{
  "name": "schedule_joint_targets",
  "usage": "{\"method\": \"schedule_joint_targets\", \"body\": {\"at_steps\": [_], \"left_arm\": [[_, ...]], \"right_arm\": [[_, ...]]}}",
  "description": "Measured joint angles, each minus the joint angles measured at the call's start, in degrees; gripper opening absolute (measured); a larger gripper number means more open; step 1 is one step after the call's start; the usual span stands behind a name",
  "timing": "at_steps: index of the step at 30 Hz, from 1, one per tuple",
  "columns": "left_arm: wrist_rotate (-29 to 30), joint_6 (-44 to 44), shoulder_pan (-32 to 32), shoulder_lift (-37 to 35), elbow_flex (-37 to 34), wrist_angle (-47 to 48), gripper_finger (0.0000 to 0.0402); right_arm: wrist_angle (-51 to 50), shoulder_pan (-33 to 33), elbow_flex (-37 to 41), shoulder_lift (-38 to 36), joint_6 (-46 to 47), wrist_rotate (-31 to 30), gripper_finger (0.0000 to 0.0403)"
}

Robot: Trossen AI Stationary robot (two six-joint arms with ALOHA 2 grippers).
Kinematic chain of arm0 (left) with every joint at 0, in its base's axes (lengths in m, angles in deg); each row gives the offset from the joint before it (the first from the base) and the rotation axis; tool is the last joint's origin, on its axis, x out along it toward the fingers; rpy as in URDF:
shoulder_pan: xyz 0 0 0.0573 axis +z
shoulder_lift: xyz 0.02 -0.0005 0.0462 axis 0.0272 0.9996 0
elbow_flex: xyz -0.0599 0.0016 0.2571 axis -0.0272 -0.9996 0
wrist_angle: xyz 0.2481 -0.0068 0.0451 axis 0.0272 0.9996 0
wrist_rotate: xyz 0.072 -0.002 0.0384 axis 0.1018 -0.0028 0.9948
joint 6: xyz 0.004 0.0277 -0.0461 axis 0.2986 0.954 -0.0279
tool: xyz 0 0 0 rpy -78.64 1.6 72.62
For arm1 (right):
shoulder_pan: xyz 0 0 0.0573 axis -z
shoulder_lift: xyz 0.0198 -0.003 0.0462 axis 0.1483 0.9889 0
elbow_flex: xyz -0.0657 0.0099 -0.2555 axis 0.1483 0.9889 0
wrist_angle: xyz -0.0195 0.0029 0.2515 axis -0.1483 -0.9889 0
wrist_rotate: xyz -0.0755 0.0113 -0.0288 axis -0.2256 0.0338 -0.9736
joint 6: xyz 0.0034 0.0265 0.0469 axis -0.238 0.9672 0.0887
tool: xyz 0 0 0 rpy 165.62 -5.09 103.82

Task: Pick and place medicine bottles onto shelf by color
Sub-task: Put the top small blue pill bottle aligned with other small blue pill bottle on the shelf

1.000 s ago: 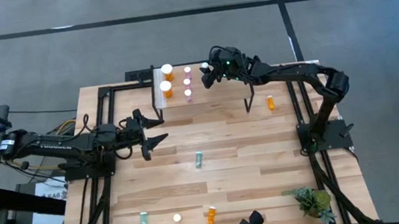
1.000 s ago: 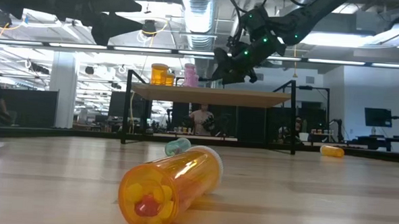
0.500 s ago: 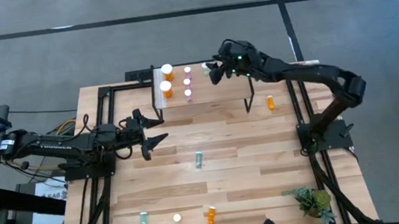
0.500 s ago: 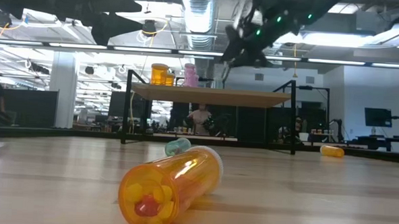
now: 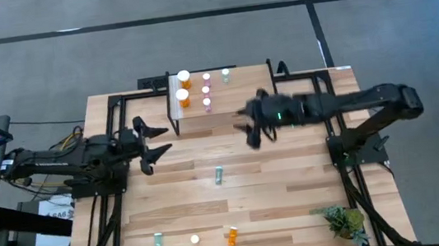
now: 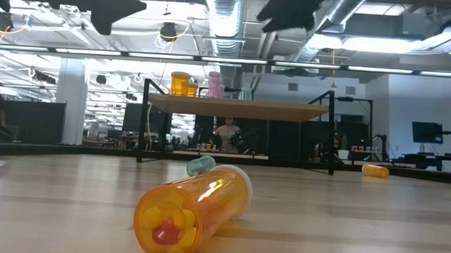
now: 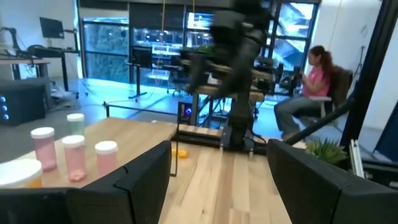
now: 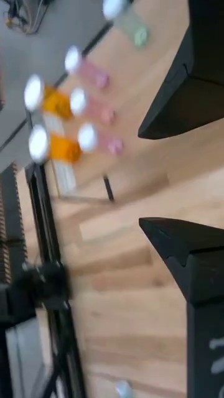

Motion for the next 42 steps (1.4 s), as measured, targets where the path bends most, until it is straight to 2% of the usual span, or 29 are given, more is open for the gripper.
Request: {"method": "schedule_joint_targets", "body": {"at_steps": [3,6,9,14,20,27,33,36,42], "left_arm": [[0.95,-0.42,0.0,-0.8,-0.01,-0.54,0.0252],[3.45,-0.41,0.0,-1.0,-0.04,-4.86,0.0252],[5.83,-0.43,0.02,-1.04,-0.02,-5.51,0.0252],[5.98,0.28,0.02,-0.45,-0.04,-4.52,0.0252],[5.53,-1.82,0.02,-0.13,-0.11,2.67,0.0252],[5.59,-2.68,0.02,-0.09,-0.11,16.78,0.0252],[14.7,12.0,0.96,-0.06,-0.11,28.88,0.0252],[16.37,12.86,0.98,-0.09,-0.11,34.07,0.0252],[15.91,9.77,0.98,-0.09,-0.11,39.12,0.0252]], "right_arm": [[-0.1,-7.59,0.0,1.05,1.29,-6.96,0.024],[1.97,-12.99,0.02,3.4,1.32,-12.54,0.024],[2.7,-15.36,0.02,5.27,2.1,-13.02,0.024],[2.03,-17.13,0.07,7.94,5.19,-13.0,0.024],[2.7,-17.82,0.06,8.61,5.99,-12.98,0.024],[4.15,-16.85,0.04,8.26,6.0,-12.94,0.024],[4.23,-16.68,0.04,8.26,5.96,-12.71,0.024],[4.22,-16.78,0.04,8.26,5.94,-12.53,0.024],[4.19,-16.76,0.04,8.26,5.94,-12.52,0.024]]}}
